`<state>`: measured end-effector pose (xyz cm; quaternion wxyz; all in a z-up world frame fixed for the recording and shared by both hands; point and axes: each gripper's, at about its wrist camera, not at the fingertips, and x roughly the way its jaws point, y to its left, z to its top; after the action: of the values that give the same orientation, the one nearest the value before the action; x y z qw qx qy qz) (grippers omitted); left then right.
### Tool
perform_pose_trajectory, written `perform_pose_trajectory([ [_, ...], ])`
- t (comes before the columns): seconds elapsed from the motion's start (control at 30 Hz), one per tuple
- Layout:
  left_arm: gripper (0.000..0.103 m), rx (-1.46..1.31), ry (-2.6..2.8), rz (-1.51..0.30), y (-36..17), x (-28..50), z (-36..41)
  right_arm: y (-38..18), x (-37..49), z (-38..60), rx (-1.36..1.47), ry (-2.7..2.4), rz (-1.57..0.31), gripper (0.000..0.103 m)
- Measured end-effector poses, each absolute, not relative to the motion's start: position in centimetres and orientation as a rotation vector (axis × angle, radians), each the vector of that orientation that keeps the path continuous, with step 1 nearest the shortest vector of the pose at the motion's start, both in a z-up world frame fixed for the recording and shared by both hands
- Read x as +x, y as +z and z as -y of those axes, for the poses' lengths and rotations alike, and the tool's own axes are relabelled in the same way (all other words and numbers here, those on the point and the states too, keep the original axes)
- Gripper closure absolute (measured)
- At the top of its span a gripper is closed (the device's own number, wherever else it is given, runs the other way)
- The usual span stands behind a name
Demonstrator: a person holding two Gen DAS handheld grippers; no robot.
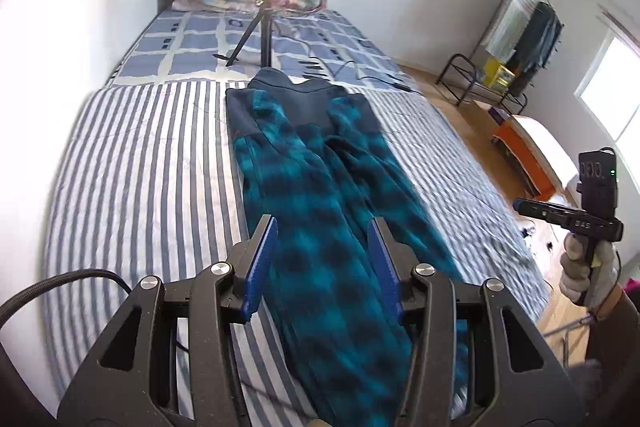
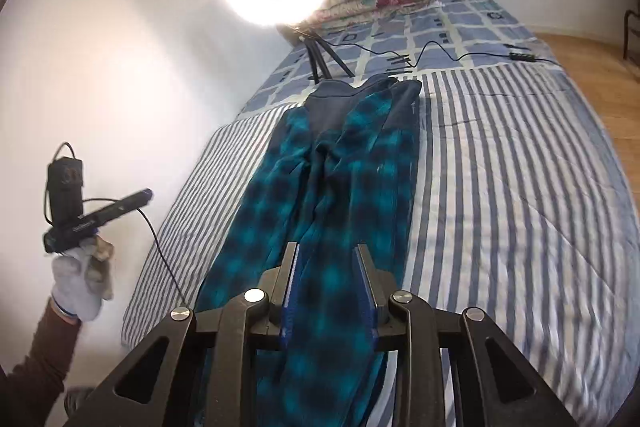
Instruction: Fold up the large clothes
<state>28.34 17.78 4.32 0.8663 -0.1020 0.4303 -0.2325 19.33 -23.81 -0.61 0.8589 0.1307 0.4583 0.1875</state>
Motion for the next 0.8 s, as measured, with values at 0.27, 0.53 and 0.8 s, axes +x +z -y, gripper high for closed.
perform_pose_trajectory([
  [0.27, 0.046, -0.274, -0.492, -0.883, 8.4, 19.0, -20.2, 2.9, 8.8, 21.5, 0.215, 0.45, -0.944, 0.071],
  [0.53, 0.031, -0.442, -0.482, -0.935, 5.1, 14.4, -22.6, 1.4, 1.8, 20.9, 0.178, 0.467, -0.954, 0.04],
  [0.8, 0.031, -0.638, -0.509, -1.203, -6.3, 14.0, -20.3, -6.7, 1.7, 22.3, 0.249, 0.384, -1.141, 0.032],
])
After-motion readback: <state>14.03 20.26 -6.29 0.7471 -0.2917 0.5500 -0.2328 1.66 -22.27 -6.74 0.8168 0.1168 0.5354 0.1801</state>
